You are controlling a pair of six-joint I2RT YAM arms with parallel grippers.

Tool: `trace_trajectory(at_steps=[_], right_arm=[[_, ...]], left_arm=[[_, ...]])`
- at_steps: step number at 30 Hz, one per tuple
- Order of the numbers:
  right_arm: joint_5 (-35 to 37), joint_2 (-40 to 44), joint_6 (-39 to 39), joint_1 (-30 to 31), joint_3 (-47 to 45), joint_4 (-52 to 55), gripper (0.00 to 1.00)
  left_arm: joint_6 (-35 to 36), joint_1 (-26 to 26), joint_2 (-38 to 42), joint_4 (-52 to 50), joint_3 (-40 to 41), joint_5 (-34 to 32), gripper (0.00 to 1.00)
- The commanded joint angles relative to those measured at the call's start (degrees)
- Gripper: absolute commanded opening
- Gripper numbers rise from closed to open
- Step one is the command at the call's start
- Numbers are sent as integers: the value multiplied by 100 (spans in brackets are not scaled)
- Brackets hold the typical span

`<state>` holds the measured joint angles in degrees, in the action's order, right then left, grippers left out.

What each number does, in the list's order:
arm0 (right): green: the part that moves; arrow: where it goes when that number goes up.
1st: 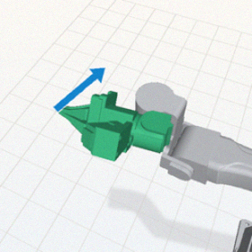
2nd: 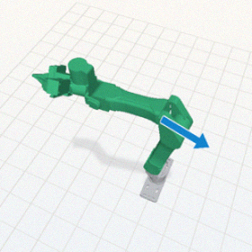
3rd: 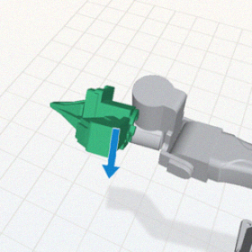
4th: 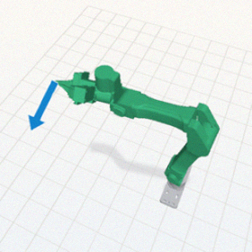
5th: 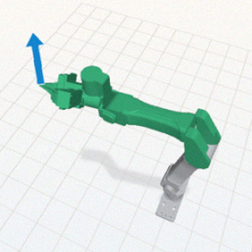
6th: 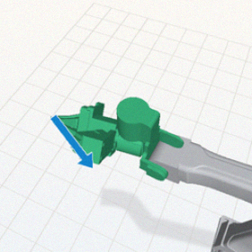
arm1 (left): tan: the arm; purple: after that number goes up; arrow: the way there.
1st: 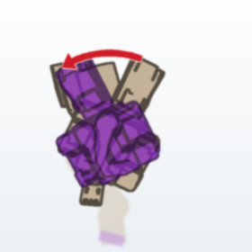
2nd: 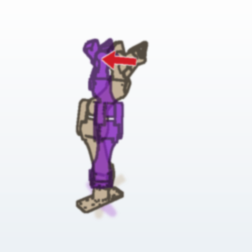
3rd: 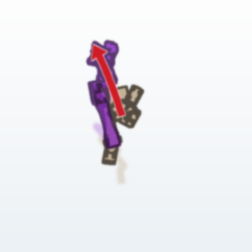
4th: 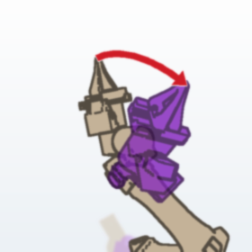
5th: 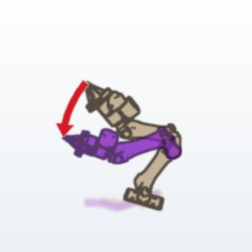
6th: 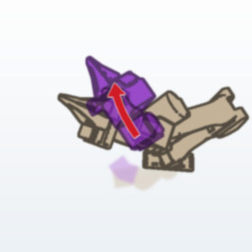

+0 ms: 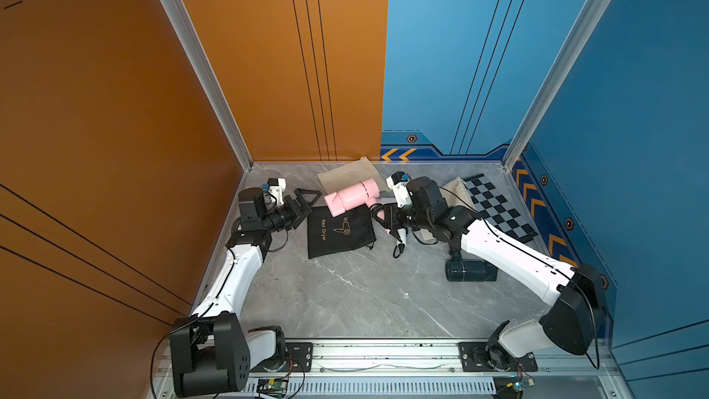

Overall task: Pack away hair dryers
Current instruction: Adjust the hair dryer.

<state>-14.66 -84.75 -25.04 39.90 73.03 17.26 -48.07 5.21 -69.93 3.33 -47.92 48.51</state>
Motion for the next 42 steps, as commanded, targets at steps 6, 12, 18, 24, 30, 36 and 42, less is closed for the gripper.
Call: trace_trajectory(at_steps=[6, 12, 18, 24, 30, 36, 42], right_arm=[[-465, 255, 1700, -467, 26, -61, 27], [-732, 206, 2195, -618, 251, 203, 26], [-1040, 99, 2410, -611, 538, 436, 26], [-1081, 89, 2516, -551, 631, 499, 26], [-1093, 82, 2639, -496, 747, 566, 26], [-1137, 22, 2730, -457, 852, 577, 26], [-1067, -117, 2818, -431, 954, 605, 26]], left_arm=[[1353, -343, -359, -158, -885, 555, 99], [2062, -631, -882, -329, -1528, 983, 99], [3886, -1162, -1511, -2376, -2603, 607, 99], [4106, -1512, -1899, -2617, -2929, 735, 99], [4199, -1732, -2074, -2785, -3050, 821, 98], [4189, -1907, -2244, -2847, -3064, 786, 89], [4129, -2015, -2273, -2849, -3133, 774, 69]])
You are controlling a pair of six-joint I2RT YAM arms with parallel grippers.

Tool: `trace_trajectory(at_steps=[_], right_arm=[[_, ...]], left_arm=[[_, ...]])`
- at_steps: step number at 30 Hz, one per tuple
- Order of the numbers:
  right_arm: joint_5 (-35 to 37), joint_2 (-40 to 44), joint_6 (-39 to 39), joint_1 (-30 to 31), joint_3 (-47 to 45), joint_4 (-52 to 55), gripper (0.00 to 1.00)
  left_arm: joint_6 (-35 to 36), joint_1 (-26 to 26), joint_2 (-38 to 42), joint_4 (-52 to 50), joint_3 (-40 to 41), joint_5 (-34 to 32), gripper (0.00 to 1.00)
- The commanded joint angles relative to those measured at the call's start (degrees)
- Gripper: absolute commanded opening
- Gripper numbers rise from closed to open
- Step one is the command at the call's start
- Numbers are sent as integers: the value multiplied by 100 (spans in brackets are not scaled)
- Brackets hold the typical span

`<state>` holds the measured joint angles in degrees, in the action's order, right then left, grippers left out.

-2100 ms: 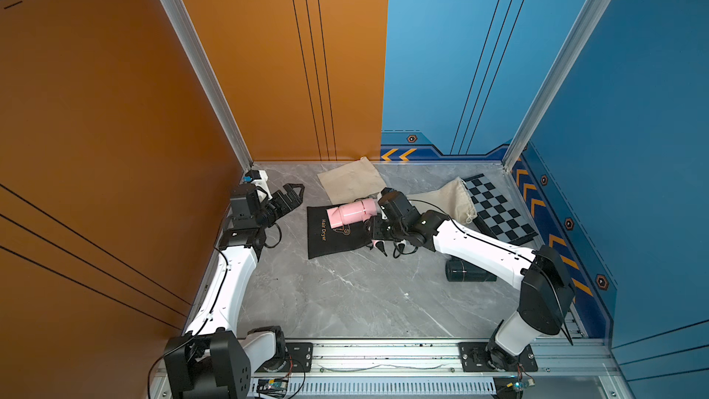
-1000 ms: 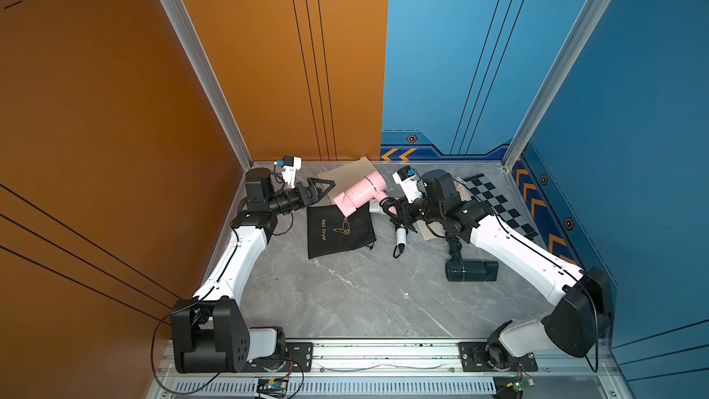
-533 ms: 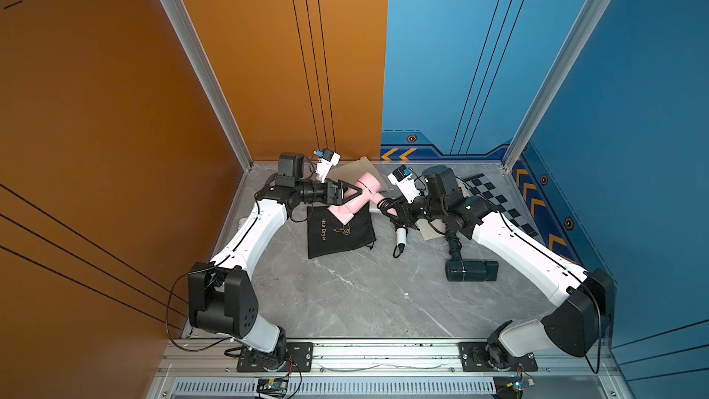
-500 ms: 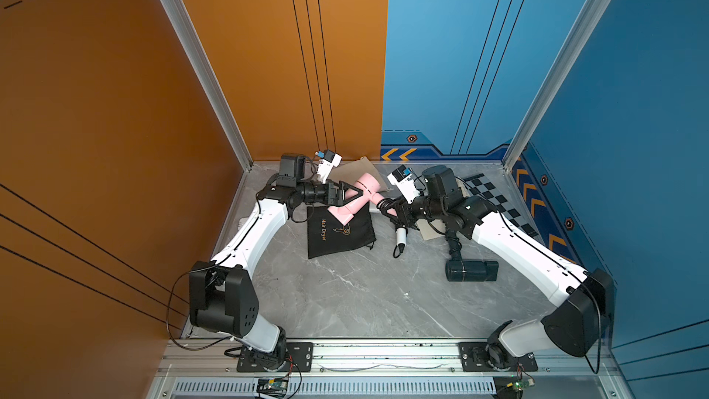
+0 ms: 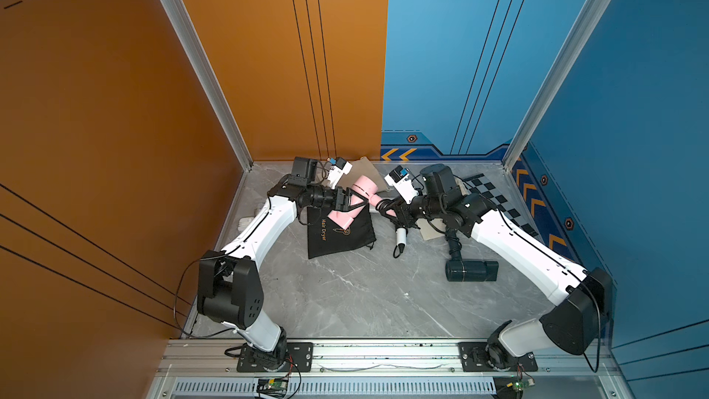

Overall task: Pack away hair dryers
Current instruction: Adjust the hair dryer.

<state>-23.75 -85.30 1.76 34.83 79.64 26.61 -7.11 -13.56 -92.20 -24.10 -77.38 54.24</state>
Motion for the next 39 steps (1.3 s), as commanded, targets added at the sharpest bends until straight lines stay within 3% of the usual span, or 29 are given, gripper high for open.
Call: trace_trajectory(at_steps=[1, 3, 10, 21, 26, 31, 33, 39], right_arm=[[-144, -75, 161, 85, 310, -324, 27], [-72, -108, 203, 111, 322, -331, 27], [63, -241, 279, 147, 443, -334, 34], [835, 142, 518, 127, 151, -831, 77], [1217, 527, 620, 81, -248, -1372, 83], [1753, 1124, 1209, 120, -1087, -2174, 87], [1785, 1311, 1771, 189, -1427, -2385, 87], [2962, 1434, 3499, 952, -2468, -3523, 87]], left_arm=[[24, -138, -34, -110, -197, 210, 64], [-1, -144, -4, -112, -224, 243, 53], [-22, -182, 122, -113, -286, 204, 47], [-464, -33, 244, -113, -294, -645, 42], [-776, 93, 229, -121, -334, -801, 42], [-874, 148, 31, -677, -711, -1056, 41], [-816, 154, -71, -950, -873, -1191, 41], [-798, 145, -391, -1386, -1133, -1425, 42]])
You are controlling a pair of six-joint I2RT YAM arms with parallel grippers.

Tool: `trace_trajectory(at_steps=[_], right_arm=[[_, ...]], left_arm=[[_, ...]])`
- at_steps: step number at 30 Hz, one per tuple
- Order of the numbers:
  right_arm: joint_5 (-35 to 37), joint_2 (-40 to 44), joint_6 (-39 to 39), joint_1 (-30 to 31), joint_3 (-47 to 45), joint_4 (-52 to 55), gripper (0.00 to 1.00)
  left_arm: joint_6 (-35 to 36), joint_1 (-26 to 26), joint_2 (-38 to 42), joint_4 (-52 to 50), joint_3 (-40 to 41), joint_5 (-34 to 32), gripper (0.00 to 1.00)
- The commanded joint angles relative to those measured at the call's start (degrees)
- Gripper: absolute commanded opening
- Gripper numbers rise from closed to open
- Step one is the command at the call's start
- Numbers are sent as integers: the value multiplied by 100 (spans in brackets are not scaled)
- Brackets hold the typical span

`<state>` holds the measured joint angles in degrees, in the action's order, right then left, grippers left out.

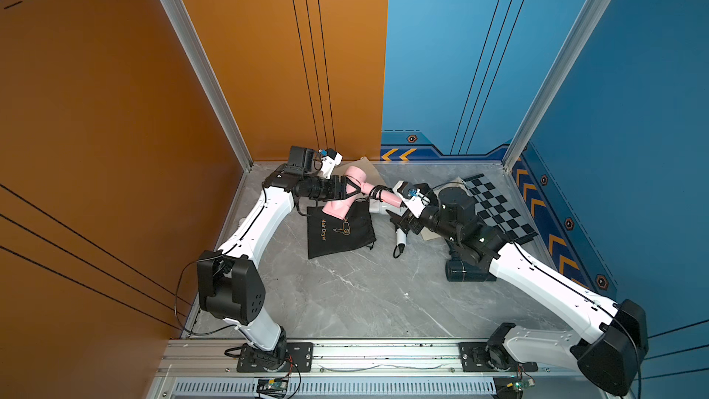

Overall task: Pack away hair dryers
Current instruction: Adjust the hair dryer.

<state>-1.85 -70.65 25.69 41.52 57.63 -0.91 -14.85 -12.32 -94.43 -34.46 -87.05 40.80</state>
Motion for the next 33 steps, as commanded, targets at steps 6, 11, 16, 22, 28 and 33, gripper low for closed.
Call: trace_trajectory(at_steps=[6, 11, 16, 22, 28, 33], right_arm=[[2129, -503, 2750, 881, -715, -2171, 84], [2446, -952, 3625, 967, -739, -2628, 81], [2434, -1267, 3946, 964, -649, -2523, 79], [2535, -1740, 4162, 879, -504, -2561, 77], [2769, -2202, 4275, 750, -181, -2560, 66], [3001, -2605, 4409, 719, -3, -3019, 61]], left_arm=[[-9, 10, -348, -575, -277, -251, 42], [-18, 12, -423, -658, -334, -287, 42], [-9, 9, -445, -733, -383, -301, 42], [-2, -16, -445, -750, -383, -307, 42], [13, -67, -436, -763, -375, -286, 42], [19, -113, -453, -771, -350, -331, 42]])
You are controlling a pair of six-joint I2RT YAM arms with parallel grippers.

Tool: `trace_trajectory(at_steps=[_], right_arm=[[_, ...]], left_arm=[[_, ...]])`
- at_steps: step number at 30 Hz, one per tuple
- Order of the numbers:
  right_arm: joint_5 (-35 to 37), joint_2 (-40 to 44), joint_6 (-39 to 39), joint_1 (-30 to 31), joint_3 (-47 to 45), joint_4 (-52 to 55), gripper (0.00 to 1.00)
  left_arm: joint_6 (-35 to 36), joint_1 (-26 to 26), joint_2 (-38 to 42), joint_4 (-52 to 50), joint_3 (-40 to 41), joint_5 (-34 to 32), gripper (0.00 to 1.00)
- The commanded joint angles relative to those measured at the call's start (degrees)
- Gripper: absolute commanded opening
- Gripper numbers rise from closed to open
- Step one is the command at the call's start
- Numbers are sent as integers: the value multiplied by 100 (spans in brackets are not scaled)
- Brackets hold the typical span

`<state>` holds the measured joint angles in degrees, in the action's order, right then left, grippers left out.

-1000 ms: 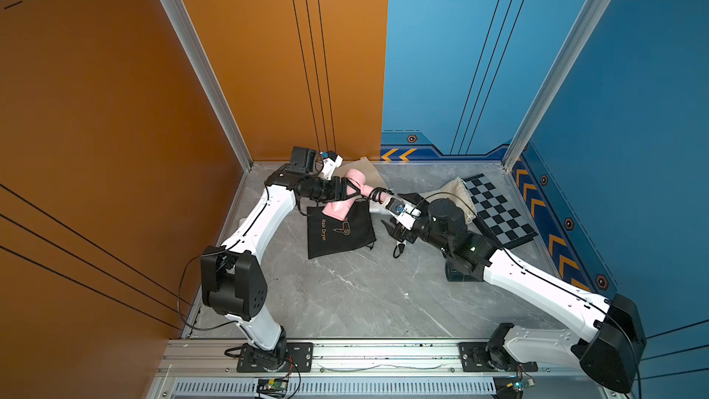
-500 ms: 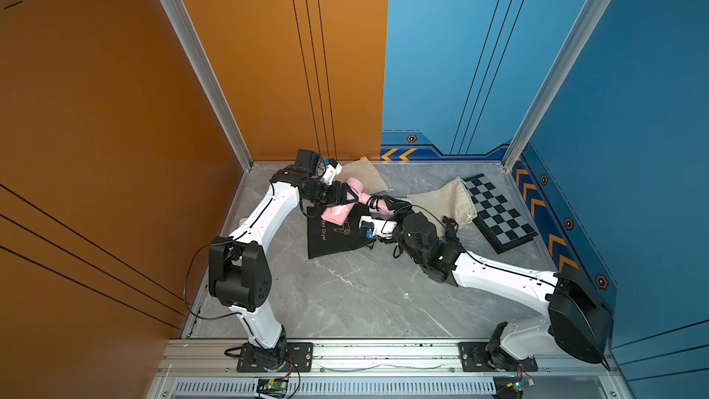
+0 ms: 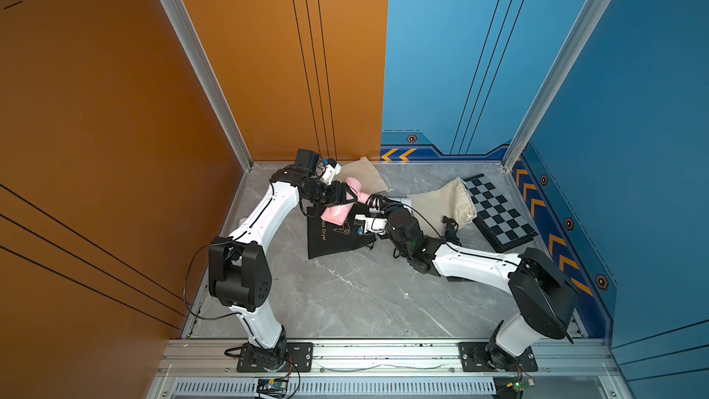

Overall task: Pack away hair dryers
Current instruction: Adjust the hair dryer.

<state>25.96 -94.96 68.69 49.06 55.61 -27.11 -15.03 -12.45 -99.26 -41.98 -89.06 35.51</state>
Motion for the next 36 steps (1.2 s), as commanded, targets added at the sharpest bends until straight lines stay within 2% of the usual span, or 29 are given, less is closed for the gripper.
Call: trace_trajectory(at_steps=[1, 9, 23, 24, 30, 36], right_arm=[[269, -239, 99, -28, 270, -394, 58], [609, -800, 376, -70, 693, -944, 51], [764, -1102, 539, -175, 893, -1647, 26], [758, -1065, 490, -156, 881, -1628, 26], [612, -615, -2, -116, 781, -965, 22], [291, -105, -733, -58, 809, 350, 18]], left_arm=[[35, -100, 30, -17, -147, 196, 42], [48, -118, 20, -11, -88, 217, 42], [48, -74, 148, -35, -42, 289, 43], [43, -65, 158, -38, -55, 293, 45], [35, 61, 276, -36, -218, 299, 72], [-1, 267, 355, -24, -592, 347, 80]])
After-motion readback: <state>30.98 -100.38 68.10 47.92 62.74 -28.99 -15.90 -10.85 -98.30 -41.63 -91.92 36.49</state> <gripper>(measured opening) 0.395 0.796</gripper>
